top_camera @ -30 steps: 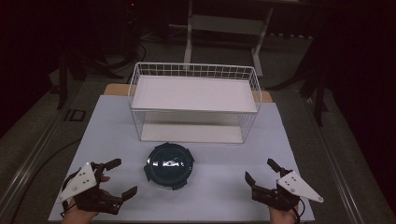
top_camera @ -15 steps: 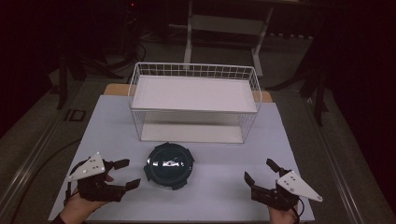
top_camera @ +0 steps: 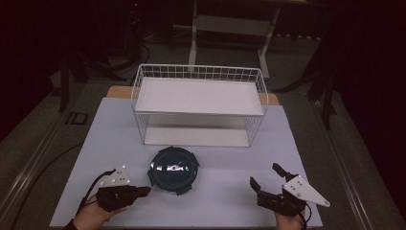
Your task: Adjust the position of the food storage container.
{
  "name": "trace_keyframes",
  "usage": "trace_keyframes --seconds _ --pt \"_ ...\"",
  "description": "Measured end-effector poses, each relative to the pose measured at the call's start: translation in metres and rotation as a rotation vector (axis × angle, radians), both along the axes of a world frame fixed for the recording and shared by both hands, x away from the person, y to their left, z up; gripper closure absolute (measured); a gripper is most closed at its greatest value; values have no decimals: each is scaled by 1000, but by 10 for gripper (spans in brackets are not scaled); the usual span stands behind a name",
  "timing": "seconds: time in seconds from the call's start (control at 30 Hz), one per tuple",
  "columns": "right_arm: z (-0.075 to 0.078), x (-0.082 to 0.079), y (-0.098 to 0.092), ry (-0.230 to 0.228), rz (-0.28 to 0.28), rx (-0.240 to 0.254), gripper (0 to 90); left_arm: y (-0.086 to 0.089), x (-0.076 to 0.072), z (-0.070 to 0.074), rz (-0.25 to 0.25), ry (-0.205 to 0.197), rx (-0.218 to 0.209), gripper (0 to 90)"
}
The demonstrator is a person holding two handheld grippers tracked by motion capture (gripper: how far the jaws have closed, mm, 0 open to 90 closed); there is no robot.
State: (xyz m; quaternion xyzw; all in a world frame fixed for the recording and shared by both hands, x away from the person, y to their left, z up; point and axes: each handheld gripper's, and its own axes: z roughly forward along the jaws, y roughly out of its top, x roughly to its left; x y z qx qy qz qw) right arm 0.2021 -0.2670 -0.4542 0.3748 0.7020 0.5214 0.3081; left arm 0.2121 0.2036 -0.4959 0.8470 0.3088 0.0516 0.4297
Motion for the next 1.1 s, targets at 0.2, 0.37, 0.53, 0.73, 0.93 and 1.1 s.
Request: trace_keyframes --seconds 0.2,0.37,0.53,0.73,0.93,1.1 --pt "0 0 0 3 3 -3 119 -10 4 -7 3 32 37 896" --pt "0 1 0 6 6 0 118 -13 9 -8 25 37 43 897" --pt "0 1 -1 5 8 3 119 -16 9 -9 29 35 70 897" --pt "0 0 0 5 9 3 119 -9 12 -7 72 32 75 898" --pt "0 1 -1 7 10 7 119 -4 17 -6 94 32 77 897" --pt "0 1 0 10 12 8 119 -1 21 -4 107 28 78 898"
